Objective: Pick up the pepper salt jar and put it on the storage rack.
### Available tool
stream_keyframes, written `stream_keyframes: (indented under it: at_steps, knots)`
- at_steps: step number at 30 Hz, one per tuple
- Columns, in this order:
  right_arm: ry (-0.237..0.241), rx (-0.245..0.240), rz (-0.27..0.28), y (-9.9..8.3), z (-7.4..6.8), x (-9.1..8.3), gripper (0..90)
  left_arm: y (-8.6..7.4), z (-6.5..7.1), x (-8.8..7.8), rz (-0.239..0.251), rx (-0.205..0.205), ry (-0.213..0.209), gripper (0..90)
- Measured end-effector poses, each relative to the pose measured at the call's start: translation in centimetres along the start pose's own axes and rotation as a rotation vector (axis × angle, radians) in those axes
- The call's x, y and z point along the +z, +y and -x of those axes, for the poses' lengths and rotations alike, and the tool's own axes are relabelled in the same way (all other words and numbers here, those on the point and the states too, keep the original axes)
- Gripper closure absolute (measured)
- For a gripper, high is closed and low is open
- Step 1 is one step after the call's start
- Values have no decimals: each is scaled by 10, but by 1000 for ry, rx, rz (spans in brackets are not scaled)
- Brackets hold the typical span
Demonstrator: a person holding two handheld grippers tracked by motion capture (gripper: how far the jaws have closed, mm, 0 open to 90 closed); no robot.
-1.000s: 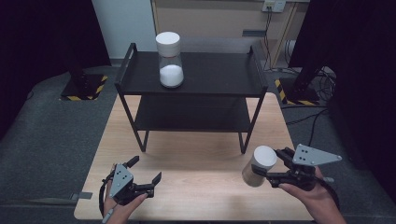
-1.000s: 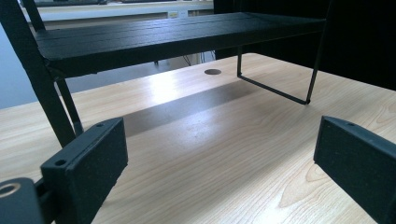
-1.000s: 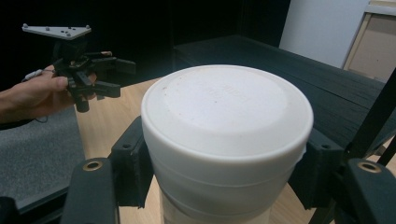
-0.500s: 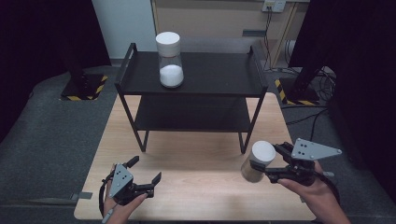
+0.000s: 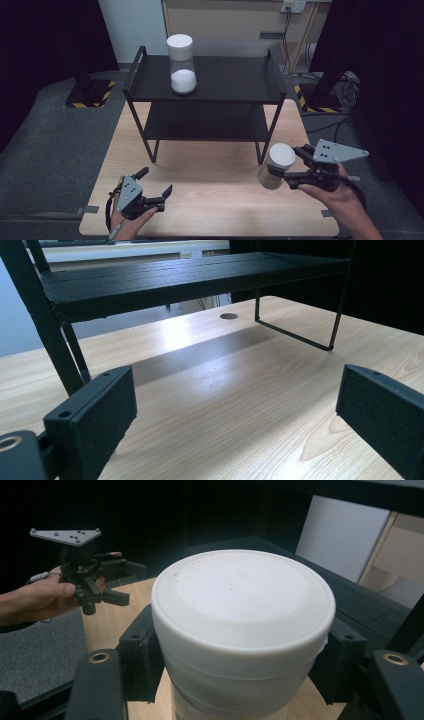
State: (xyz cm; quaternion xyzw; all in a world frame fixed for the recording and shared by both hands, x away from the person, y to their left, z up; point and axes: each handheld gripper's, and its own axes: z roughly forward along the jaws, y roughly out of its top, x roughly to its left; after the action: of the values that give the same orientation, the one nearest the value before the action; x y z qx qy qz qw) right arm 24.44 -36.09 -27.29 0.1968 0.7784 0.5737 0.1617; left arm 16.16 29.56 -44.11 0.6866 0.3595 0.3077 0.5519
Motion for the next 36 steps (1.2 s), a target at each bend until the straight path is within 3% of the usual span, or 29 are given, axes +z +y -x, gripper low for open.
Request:
stream_keyframes:
  at_steps: [36]
  knots:
    - [46, -10, 9, 44, 14, 1, 346, 1, 0, 0, -1, 2, -8, 20]
